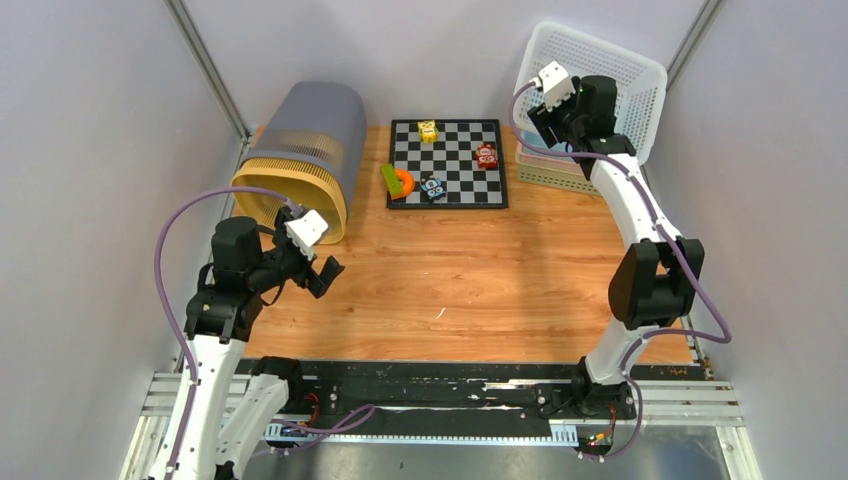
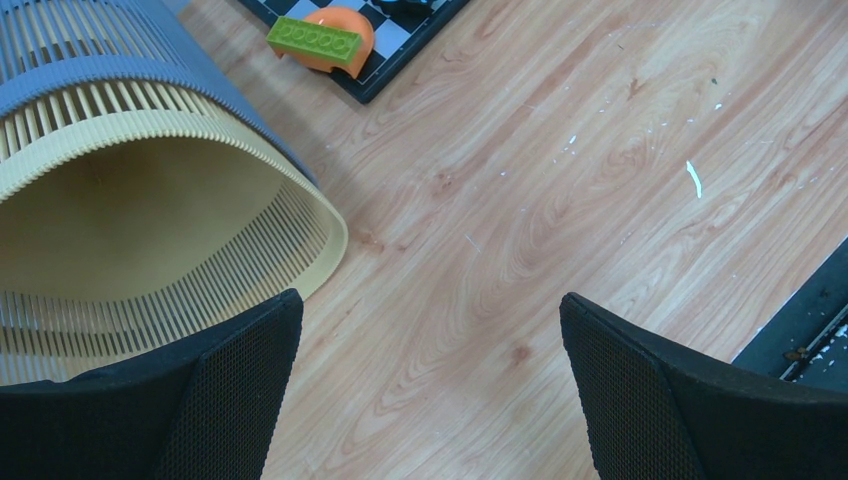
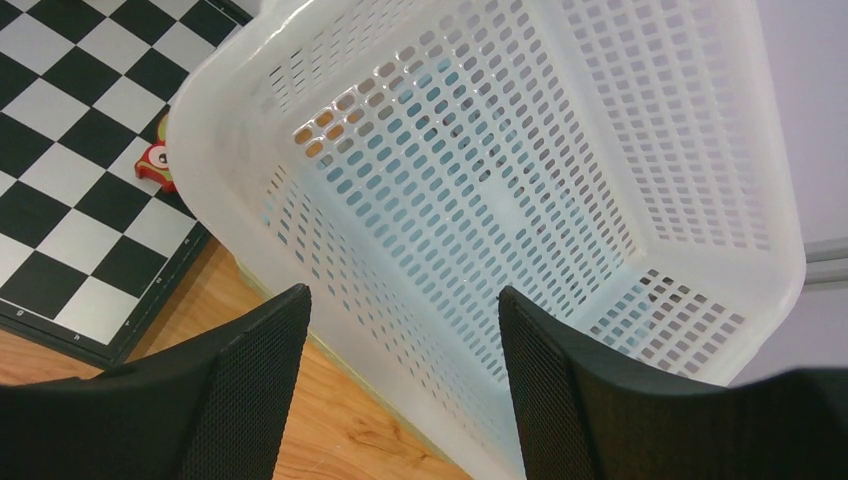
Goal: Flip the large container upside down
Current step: Pick up the container from the container.
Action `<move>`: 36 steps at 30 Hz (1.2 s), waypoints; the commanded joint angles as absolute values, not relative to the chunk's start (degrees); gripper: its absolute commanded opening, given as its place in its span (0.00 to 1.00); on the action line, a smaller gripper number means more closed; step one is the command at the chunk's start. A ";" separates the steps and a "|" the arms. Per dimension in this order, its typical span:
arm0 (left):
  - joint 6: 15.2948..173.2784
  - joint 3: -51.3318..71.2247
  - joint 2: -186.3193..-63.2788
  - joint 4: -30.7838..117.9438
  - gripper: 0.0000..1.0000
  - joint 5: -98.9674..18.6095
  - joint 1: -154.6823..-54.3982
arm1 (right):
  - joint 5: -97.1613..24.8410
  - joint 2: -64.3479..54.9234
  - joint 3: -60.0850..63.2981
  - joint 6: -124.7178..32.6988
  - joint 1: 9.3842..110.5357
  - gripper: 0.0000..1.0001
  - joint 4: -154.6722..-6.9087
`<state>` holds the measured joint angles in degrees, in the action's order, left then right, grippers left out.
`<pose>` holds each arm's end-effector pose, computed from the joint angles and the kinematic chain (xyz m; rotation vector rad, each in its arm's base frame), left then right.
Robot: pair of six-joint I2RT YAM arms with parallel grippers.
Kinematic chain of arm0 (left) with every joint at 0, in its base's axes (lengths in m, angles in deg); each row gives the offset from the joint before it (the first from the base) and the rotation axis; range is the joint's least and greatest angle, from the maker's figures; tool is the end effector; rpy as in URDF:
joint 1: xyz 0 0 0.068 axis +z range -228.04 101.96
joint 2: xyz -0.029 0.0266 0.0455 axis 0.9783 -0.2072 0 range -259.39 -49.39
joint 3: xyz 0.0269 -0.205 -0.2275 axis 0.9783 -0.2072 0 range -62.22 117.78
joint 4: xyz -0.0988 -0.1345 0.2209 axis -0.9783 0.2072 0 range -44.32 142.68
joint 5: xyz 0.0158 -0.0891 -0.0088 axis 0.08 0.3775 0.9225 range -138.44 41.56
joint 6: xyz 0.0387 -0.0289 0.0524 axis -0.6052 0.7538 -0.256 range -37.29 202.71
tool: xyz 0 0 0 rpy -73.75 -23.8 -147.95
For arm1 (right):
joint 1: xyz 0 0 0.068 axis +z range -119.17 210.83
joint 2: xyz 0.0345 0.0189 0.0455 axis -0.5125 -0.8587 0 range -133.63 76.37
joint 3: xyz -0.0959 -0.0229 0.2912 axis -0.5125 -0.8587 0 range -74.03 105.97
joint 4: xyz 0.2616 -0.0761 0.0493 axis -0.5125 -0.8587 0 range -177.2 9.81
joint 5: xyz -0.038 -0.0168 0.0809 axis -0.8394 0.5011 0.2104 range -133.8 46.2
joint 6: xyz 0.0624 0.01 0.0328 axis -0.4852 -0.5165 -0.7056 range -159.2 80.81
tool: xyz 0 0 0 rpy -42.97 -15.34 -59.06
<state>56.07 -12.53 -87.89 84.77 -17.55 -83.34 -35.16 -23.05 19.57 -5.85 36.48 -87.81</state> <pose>0.1367 -0.0429 0.3514 0.8572 1.8043 -0.3153 0.4604 0.0543 0.4117 -0.7036 1.6648 -0.2086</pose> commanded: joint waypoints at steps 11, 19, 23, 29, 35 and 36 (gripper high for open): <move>55.20 -13.47 -88.16 84.07 1.00 -16.72 -82.89 | -35.82 -22.90 20.16 -6.30 37.42 0.68 -88.04; 55.18 -13.53 -88.42 84.08 1.00 -16.72 -82.91 | -22.93 -9.96 10.90 -7.16 37.70 0.73 -85.90; 55.36 -13.45 -88.24 84.05 1.00 -16.65 -82.89 | -22.45 -8.20 7.80 -2.83 40.57 0.73 -87.73; 55.53 -13.78 -87.27 83.88 1.00 -16.72 -82.88 | -33.51 -11.43 8.17 3.42 45.66 0.75 -86.83; 55.20 -14.23 -86.67 83.65 1.00 -16.32 -82.91 | -39.78 -19.91 15.80 4.48 46.05 0.76 -90.32; 55.20 -14.30 -86.52 83.66 1.00 -16.19 -82.89 | -40.45 -21.21 16.86 5.16 46.04 0.76 -91.02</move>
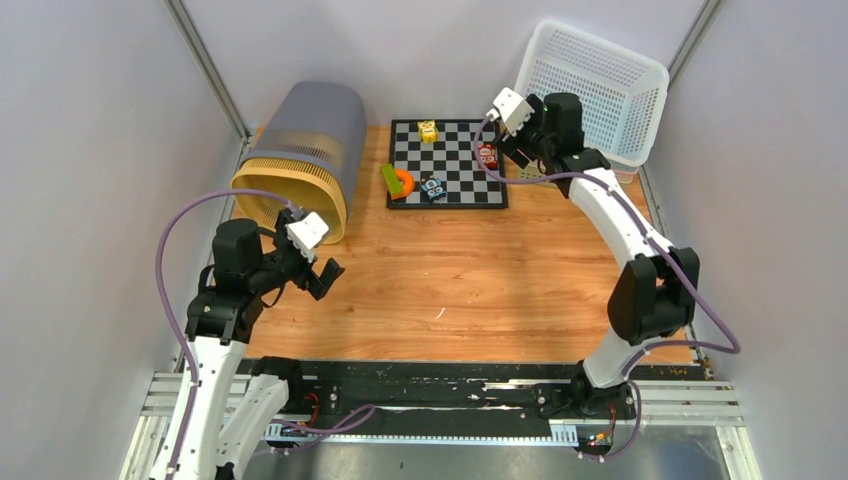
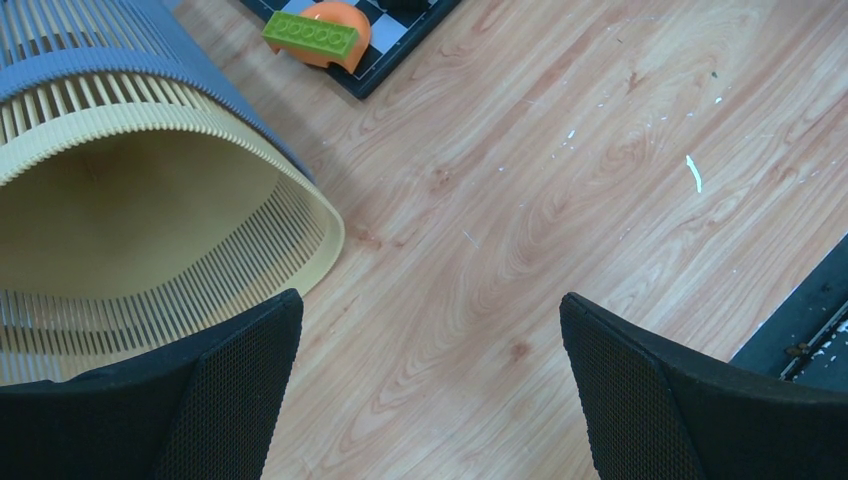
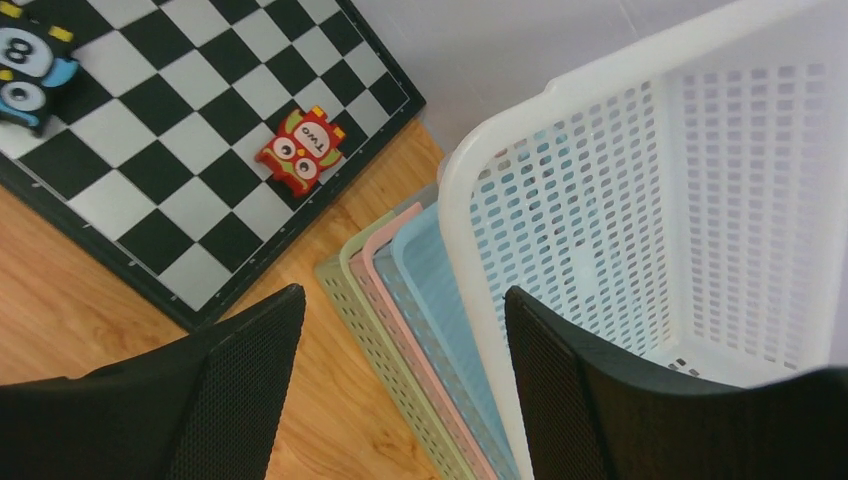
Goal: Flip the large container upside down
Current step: Pick up the container from the container.
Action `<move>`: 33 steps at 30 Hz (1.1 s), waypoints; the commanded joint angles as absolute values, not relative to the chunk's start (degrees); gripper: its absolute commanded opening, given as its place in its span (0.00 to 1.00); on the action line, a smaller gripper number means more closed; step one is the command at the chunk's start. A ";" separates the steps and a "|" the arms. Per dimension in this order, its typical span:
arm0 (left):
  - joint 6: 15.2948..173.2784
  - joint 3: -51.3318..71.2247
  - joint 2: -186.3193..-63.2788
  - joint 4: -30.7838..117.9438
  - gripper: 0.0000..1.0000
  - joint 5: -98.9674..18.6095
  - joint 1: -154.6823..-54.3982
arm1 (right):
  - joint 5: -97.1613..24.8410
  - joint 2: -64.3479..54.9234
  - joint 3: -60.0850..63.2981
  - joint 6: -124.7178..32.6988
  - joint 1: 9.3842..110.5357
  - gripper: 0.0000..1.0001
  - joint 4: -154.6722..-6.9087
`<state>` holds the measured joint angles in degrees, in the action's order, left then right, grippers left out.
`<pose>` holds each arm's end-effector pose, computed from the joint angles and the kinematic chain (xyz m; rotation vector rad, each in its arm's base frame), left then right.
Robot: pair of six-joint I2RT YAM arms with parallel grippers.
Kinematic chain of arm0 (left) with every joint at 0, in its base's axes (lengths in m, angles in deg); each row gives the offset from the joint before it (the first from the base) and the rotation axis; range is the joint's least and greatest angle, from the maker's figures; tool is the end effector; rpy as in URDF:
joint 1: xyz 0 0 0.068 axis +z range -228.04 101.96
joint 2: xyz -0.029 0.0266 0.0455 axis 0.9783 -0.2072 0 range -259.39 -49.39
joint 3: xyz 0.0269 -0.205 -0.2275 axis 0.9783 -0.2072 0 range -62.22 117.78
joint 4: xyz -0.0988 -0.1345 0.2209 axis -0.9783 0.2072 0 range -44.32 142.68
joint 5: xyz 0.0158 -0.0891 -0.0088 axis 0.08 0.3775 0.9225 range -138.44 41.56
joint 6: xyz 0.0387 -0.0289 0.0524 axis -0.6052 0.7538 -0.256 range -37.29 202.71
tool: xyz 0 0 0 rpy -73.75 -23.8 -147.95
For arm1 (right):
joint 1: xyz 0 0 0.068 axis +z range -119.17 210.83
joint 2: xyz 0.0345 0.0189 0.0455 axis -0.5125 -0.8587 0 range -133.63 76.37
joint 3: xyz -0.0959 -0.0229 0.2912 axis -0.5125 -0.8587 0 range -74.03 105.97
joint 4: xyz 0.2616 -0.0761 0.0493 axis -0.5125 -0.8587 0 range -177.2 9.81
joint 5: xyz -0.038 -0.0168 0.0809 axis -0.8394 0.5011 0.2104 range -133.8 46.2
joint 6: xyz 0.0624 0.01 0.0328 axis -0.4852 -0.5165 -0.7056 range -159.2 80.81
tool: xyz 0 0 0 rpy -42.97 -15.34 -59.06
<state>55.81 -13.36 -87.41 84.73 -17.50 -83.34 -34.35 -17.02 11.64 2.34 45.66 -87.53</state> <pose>0.1355 -0.0429 0.3473 0.8619 1.8069 -0.3155 0.4152 0.1198 0.4028 -0.9664 1.5581 -0.1769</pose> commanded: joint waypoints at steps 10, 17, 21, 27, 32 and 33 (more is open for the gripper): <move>54.75 -14.62 -86.65 83.72 1.00 -15.54 -82.88 | -46.59 -29.62 23.58 7.48 46.38 0.72 -92.84; 54.59 -14.59 -86.74 83.85 1.00 -15.66 -82.88 | -46.45 -31.27 24.42 9.15 46.57 0.55 -92.61; 54.61 -14.60 -86.83 83.83 1.00 -15.67 -82.88 | -46.49 -31.74 24.11 9.88 46.61 0.42 -92.64; 54.49 -14.63 -86.93 83.87 1.00 -15.66 -82.88 | -45.43 -30.71 23.26 11.57 46.72 0.24 -92.64; 54.48 -14.67 -86.84 83.99 1.00 -15.57 -82.95 | -45.89 -28.57 22.31 15.12 47.33 0.13 -91.87; 54.44 -14.67 -86.86 83.92 1.00 -15.57 -82.88 | -46.05 -27.99 21.91 15.71 47.51 0.11 -91.48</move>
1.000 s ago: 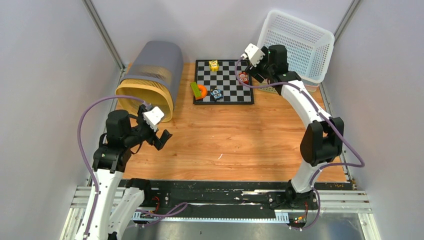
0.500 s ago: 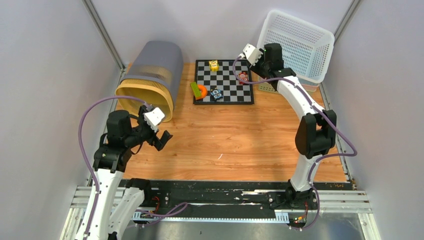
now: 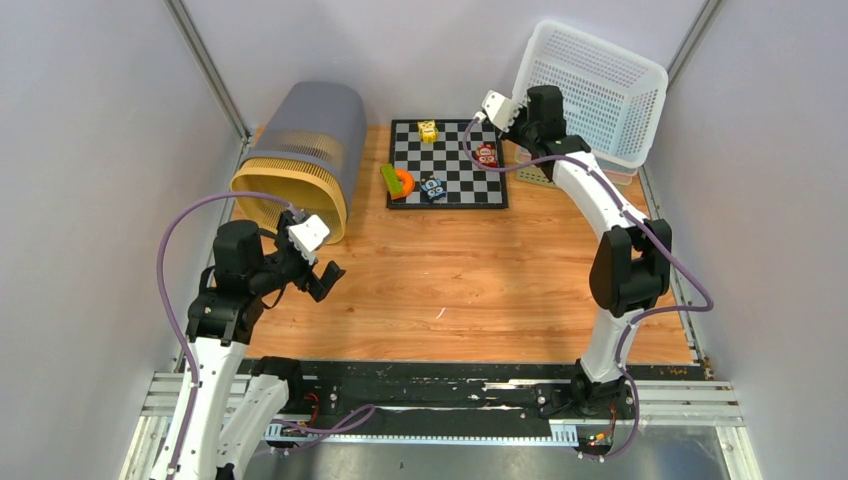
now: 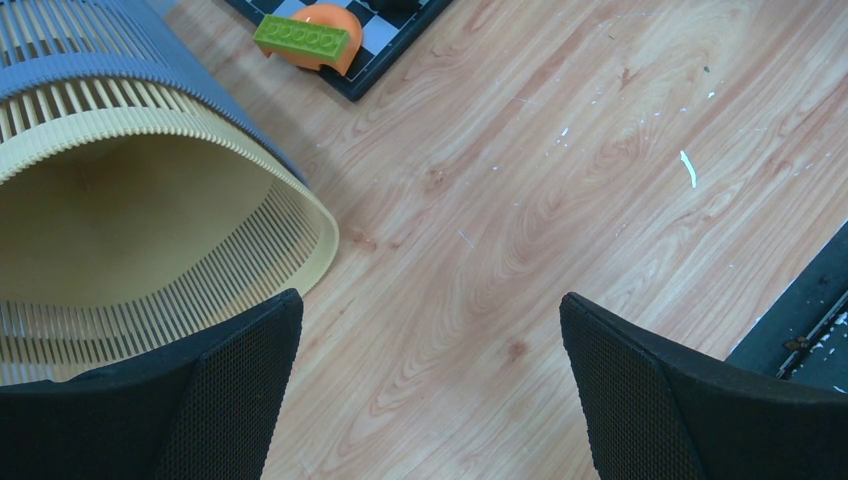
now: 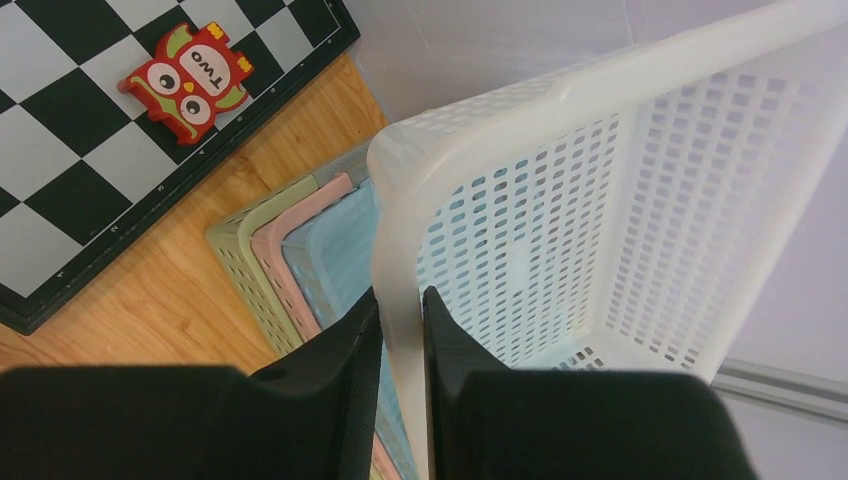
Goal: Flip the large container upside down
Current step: Pick up the container from the container.
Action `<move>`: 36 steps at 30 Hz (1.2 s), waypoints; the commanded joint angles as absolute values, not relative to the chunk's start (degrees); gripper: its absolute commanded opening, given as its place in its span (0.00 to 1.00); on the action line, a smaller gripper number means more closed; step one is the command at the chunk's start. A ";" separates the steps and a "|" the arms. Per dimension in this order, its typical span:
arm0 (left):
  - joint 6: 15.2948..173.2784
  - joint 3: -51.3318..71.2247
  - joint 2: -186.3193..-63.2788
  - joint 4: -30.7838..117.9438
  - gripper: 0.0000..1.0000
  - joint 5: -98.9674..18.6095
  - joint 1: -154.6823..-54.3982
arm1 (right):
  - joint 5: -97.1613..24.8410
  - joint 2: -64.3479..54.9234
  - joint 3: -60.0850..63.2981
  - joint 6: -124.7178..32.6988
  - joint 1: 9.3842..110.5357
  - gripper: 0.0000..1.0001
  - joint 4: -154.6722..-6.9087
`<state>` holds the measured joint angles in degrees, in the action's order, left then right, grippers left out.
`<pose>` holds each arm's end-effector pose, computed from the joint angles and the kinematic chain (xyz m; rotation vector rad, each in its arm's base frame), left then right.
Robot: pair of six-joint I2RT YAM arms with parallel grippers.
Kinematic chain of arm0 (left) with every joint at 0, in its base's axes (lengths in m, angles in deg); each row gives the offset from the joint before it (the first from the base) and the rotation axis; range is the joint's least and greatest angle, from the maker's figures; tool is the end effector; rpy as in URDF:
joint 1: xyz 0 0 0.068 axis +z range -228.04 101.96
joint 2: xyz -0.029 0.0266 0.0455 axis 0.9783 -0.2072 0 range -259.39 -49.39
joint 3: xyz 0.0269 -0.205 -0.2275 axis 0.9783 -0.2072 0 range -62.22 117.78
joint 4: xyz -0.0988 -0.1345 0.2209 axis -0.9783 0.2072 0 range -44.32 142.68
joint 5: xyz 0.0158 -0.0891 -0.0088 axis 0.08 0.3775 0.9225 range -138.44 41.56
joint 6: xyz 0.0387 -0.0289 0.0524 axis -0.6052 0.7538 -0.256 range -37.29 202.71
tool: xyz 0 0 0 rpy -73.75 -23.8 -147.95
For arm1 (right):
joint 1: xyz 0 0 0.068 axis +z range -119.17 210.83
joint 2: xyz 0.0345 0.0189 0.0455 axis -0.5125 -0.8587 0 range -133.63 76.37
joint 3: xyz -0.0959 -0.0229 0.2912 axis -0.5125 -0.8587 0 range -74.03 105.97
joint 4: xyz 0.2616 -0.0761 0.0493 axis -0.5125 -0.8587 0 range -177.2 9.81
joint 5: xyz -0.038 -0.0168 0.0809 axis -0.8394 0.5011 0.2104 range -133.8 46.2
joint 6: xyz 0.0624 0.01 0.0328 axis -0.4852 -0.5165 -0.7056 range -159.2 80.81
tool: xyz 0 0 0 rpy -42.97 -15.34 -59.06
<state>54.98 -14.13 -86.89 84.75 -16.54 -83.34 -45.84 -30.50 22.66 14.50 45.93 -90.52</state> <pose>0.1335 -0.0435 0.3438 0.8829 1.7969 -0.3248 0.4823 0.1279 0.3667 -1.0866 1.6298 -0.4820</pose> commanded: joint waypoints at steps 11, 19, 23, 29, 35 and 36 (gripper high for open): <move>54.48 -14.59 -86.96 84.08 1.00 -15.51 -82.87 | -48.07 -21.45 18.03 21.09 48.59 0.03 -85.94; 54.39 -14.59 -86.98 84.09 1.00 -15.48 -82.88 | -47.27 -16.48 16.46 22.52 49.09 0.02 -83.90; 54.35 -14.50 -86.88 84.12 1.00 -15.42 -82.88 | -46.58 -13.59 15.83 21.95 49.49 0.02 -83.41; 54.43 -14.41 -86.78 84.24 1.00 -15.39 -82.90 | -46.92 -9.69 14.74 22.05 50.46 0.02 -82.22; 54.42 -14.41 -86.69 84.28 1.00 -15.31 -82.88 | -47.43 -6.80 15.10 22.24 51.00 0.02 -82.13; 54.42 -14.41 -86.64 84.27 1.00 -15.35 -82.87 | -47.79 -6.44 15.16 22.53 51.12 0.02 -82.04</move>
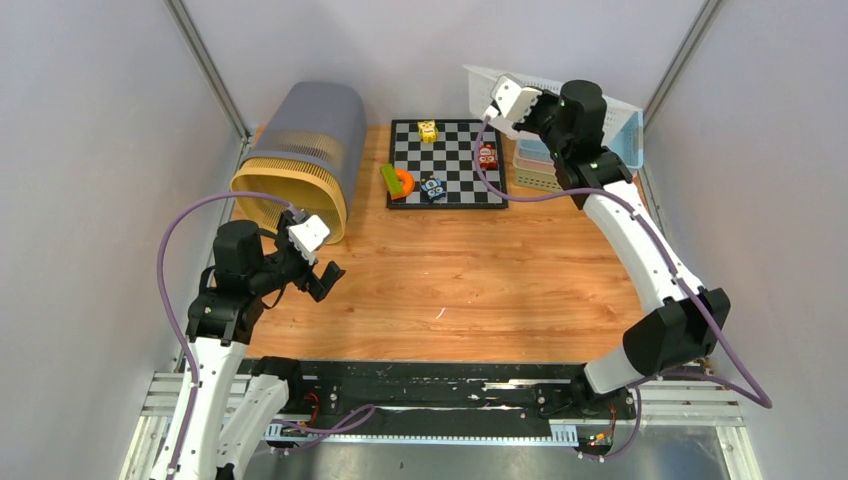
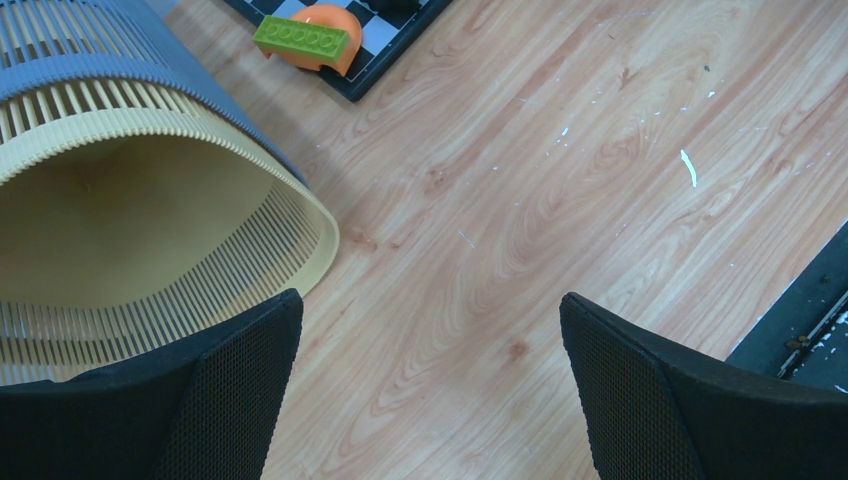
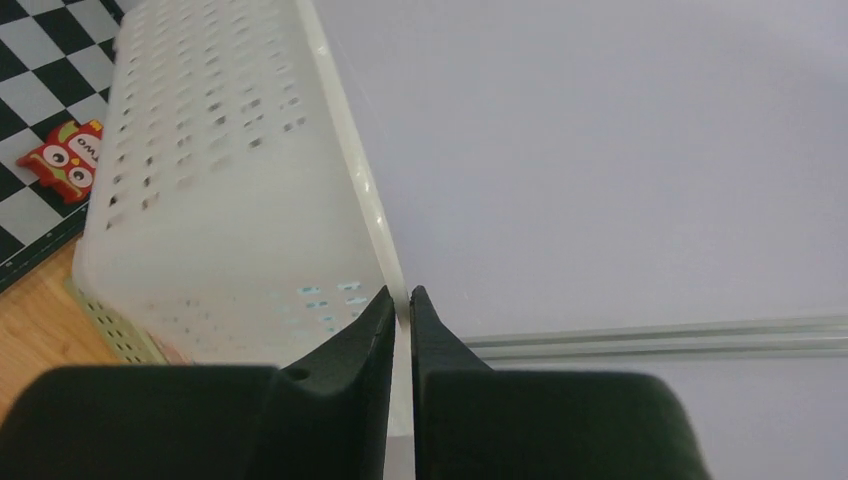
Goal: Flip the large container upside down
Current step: Pick up the container from the container.
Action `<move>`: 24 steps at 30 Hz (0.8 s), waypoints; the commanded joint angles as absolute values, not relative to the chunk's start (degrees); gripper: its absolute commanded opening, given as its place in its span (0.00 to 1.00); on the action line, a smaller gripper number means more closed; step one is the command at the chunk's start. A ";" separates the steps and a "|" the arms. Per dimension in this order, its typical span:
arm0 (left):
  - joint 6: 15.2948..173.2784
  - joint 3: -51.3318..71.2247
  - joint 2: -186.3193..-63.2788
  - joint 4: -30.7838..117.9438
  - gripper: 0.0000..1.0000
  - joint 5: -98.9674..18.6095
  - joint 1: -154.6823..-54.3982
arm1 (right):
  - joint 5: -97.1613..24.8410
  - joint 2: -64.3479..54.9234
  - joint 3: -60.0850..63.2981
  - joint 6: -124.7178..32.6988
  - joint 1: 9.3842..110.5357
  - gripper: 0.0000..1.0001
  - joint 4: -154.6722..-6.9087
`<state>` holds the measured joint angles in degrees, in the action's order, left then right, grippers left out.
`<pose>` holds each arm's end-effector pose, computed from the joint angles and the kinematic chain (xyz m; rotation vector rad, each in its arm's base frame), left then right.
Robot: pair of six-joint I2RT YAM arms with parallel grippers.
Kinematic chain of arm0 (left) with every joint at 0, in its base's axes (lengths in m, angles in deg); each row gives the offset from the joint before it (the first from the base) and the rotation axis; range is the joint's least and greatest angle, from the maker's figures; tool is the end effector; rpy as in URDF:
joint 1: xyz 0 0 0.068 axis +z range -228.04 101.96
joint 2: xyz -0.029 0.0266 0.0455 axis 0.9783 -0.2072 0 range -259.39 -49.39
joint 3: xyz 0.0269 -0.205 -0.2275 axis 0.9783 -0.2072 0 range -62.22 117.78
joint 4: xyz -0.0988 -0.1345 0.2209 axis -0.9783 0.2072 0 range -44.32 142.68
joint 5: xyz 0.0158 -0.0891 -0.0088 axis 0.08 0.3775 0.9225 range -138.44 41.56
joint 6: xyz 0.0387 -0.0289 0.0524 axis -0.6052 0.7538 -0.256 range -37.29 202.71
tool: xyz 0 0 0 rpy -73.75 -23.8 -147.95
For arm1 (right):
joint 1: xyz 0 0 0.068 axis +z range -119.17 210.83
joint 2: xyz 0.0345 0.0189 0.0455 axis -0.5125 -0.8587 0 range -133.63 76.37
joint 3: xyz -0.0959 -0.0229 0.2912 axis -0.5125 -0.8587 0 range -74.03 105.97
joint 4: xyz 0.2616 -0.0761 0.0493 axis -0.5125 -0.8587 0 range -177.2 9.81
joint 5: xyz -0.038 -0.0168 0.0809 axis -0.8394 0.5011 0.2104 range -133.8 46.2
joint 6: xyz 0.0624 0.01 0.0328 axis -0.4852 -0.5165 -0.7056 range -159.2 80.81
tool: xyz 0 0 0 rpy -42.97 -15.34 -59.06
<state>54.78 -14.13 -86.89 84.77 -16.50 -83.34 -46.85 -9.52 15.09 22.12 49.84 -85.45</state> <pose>0.1335 -0.0435 0.3438 0.8863 1.7952 -0.3234 0.3684 0.1236 0.4824 -1.0256 1.2805 -0.6121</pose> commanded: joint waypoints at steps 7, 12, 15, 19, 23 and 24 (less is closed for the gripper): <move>54.39 -14.50 -86.52 84.25 1.00 -15.31 -82.88 | -50.13 -3.98 14.96 25.12 51.29 0.02 -80.67; 54.38 -14.58 -86.54 84.27 1.00 -15.22 -82.87 | -50.62 -1.37 14.76 26.68 51.31 0.02 -79.88; 54.34 -14.59 -86.55 84.26 1.00 -15.22 -82.87 | -51.19 0.11 14.86 27.86 51.31 0.02 -78.93; 54.36 -14.59 -86.43 84.21 1.00 -15.31 -82.87 | -52.22 1.56 15.10 30.10 51.29 0.02 -78.18; 54.34 -14.59 -86.32 84.20 1.00 -15.39 -82.88 | -52.60 3.10 16.09 30.55 51.31 0.02 -78.86; 54.32 -14.59 -86.35 84.18 1.00 -15.38 -82.87 | -52.57 3.62 16.45 30.35 51.31 0.02 -79.41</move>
<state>54.78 -14.13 -86.87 84.77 -16.47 -83.34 -50.54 0.67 14.77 28.24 50.41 -82.63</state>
